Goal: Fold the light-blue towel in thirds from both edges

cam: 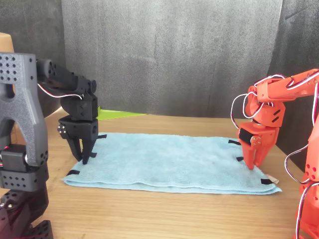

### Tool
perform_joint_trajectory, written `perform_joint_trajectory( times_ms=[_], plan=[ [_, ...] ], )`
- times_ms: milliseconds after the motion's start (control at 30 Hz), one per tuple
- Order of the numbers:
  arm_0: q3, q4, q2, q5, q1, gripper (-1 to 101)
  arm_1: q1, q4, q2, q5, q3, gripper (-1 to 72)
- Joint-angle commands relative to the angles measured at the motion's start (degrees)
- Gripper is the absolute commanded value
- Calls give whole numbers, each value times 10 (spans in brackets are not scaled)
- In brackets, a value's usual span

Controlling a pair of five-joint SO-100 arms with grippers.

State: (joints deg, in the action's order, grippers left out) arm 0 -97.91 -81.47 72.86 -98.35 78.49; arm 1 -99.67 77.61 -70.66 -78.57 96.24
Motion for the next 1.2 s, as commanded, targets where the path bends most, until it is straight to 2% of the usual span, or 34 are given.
perform_joint_trajectory(
  times_ms=[0, 300, 667, 1167],
  plan=[
    [-4, 0, 17, 1, 13, -1, -9, 1, 1, -4, 5, 1],
    [-8, 3, 20, 2, 13, -1, -25, 29, -39, -5, -11, 1],
    [-13, 6, 25, 1, 13, -1, -65, 151, -65, -11, -156, 1],
    [-15, 8, 27, -2, 12, -1, -158, 290, 6, -15, -377, 0]
  ],
)
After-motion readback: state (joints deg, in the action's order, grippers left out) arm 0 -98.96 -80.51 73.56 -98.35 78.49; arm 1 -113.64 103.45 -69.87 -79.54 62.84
